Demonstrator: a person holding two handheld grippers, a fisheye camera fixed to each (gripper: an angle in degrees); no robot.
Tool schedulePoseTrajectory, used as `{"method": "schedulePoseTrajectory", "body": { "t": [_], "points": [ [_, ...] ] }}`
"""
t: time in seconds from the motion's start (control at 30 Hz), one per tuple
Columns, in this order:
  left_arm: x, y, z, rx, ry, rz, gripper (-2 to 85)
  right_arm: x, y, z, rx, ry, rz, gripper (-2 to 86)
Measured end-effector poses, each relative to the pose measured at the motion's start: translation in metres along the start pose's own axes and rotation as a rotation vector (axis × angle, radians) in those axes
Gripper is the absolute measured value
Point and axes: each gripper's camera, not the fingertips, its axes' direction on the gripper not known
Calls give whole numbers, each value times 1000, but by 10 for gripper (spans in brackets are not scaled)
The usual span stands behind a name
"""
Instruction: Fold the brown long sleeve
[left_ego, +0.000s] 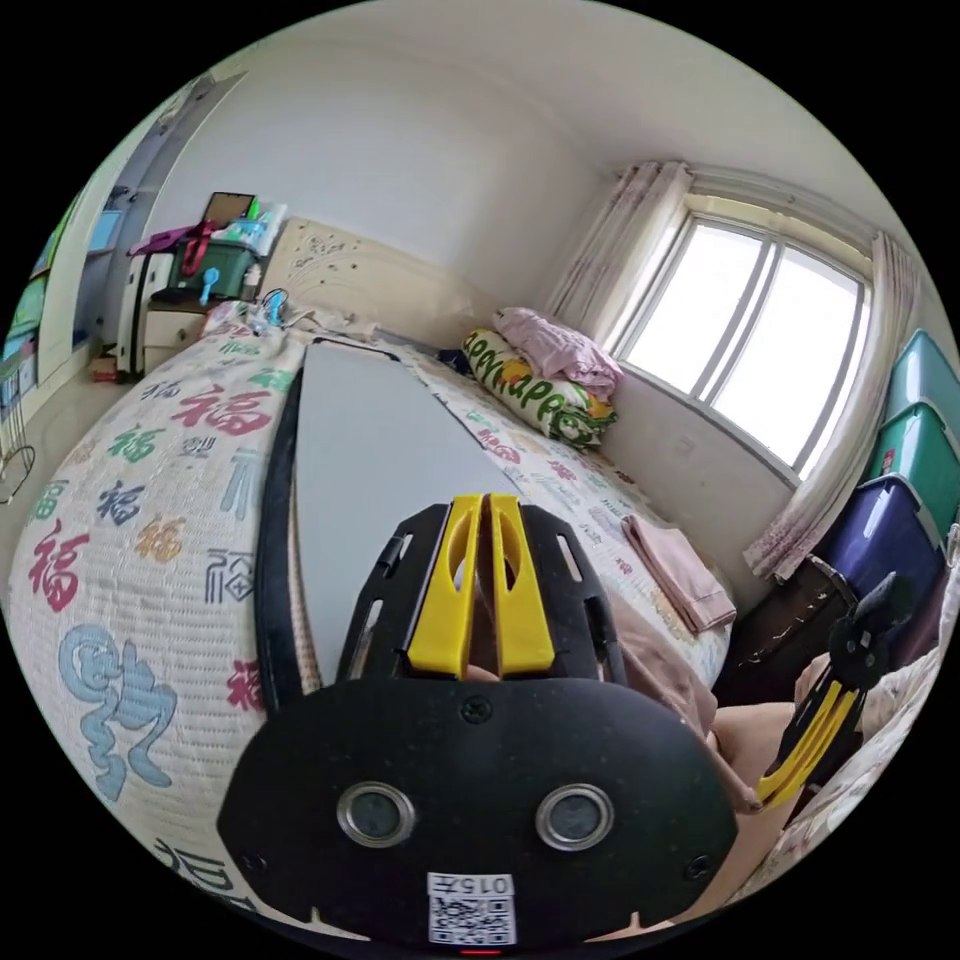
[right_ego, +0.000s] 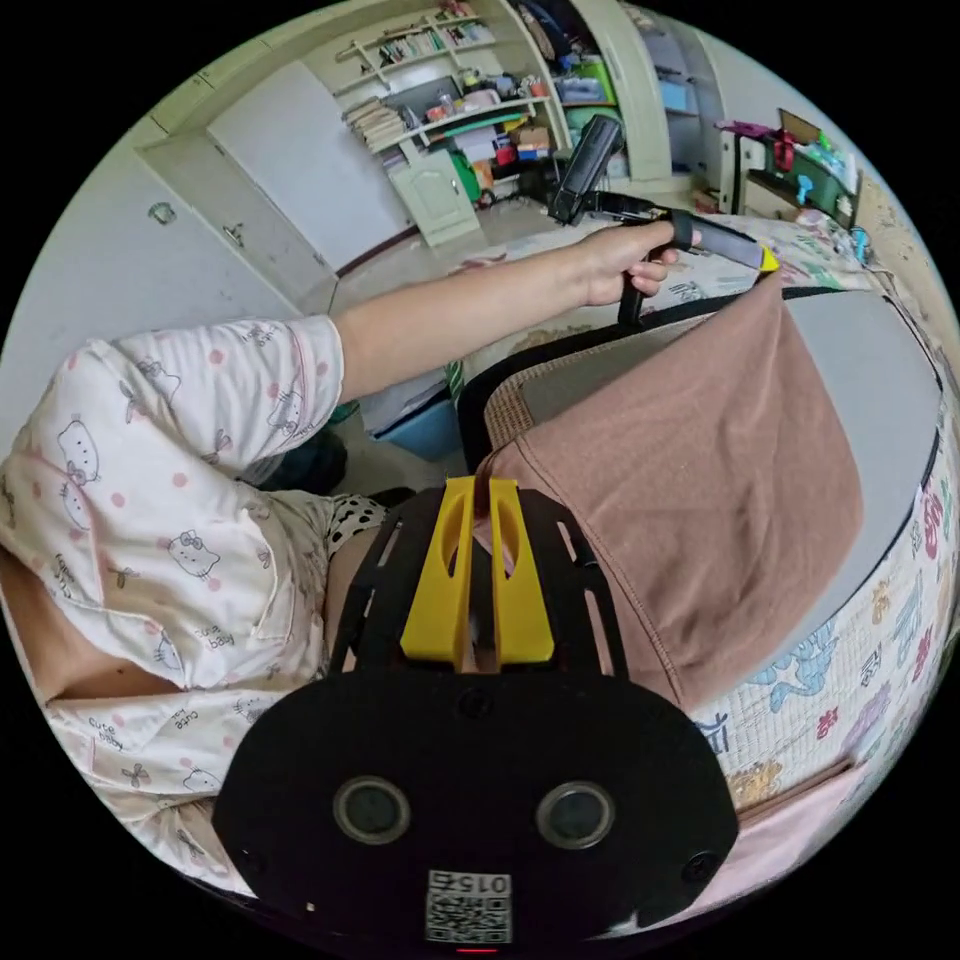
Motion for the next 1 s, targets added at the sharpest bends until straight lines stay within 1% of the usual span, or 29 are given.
{"method": "schedulePoseTrajectory", "body": {
  "t": [0.07, 0.13, 0.27, 0.4, 0.53, 0.6, 0.67, 0.83, 0.9, 0.97, 1.0],
  "points": [
    [7, 13, -2, -7, 1, -58, 4, -9, -29, 44, -116, 42, -28, 19],
    [17, 18, 2, -24, 4, -92, 3, -13, -46, 77, -185, 67, -35, 20],
    [76, 10, 12, -78, -62, -34, 1, -11, -67, 146, -293, 111, -7, 27],
    [125, -7, 20, -116, -111, -15, 1, -10, -82, 174, -311, 124, -2, 30],
    [183, -27, 39, -190, -193, 13, 1, -2, -96, 203, -327, 113, 26, 32],
    [201, -38, 50, -254, -203, -18, 1, -1, -102, 222, -365, 131, 7, 33],
    [227, -54, 49, -260, -207, -41, 1, 1, -111, 250, -433, 172, -23, 34],
    [270, -82, 27, -246, -230, -133, 5, 5, -127, 272, -451, 191, -25, 36],
    [281, -89, 11, -215, -174, -172, 18, 5, -131, 275, -442, 195, -25, 36],
    [297, -99, -2, -201, -41, -210, 63, 4, -135, 281, -438, 209, -28, 36],
    [302, -101, -3, -204, -16, -218, 76, 3, -136, 283, -439, 213, -31, 36]
  ]
}}
